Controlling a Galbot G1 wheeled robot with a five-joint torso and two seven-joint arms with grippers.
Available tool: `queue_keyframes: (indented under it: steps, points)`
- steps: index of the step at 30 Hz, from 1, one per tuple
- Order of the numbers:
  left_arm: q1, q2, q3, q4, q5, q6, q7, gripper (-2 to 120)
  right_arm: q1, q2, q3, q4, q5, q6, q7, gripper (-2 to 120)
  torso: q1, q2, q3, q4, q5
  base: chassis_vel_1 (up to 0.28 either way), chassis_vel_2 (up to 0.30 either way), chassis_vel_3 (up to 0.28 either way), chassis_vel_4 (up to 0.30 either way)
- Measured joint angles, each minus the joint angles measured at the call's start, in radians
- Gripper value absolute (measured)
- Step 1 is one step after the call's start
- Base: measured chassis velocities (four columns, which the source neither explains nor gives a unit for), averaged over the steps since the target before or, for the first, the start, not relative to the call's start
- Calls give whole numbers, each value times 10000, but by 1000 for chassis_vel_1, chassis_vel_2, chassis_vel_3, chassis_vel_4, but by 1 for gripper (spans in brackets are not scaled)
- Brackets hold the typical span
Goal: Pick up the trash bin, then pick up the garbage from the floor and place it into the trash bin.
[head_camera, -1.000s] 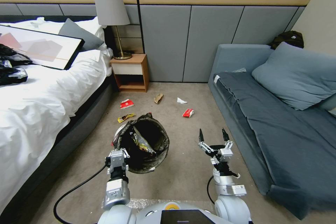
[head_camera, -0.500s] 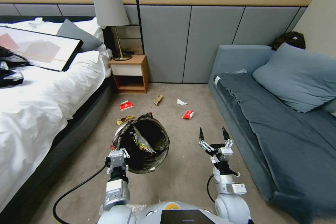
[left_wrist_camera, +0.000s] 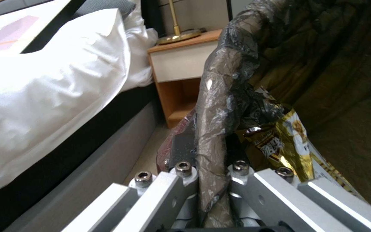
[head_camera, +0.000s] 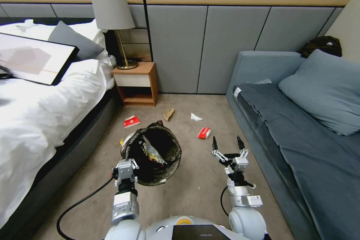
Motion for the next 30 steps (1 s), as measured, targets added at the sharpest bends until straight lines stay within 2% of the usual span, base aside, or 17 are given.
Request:
queue_keyframes:
  steps: [12, 17, 22, 30]
  points:
    - [-13, -2, 1, 29, 4, -6, 0, 0, 93, 10, -25, -70, 57, -18, 24, 100, -2, 0, 0, 0, 1, -302, 302, 304, -302]
    - [-17, -6, -1, 44, 0, -12, -9, 0, 245, 64, -66, -206, 179, 356, -157, 100, 3, -1, 3, -1, 1, -267, 252, 252, -271]
    - [-14, -7, -1, 44, -3, -12, -17, 0, 290, 95, -77, -237, 111, 425, -240, 100, 2, -1, 2, 0, -1, -104, 95, 85, -67]
    - [14, -4, 30, 44, 8, -12, -23, 0, 342, 102, -105, -254, -31, 427, -318, 100, -3, 0, -2, 0, 0, 46, -38, -52, 31]
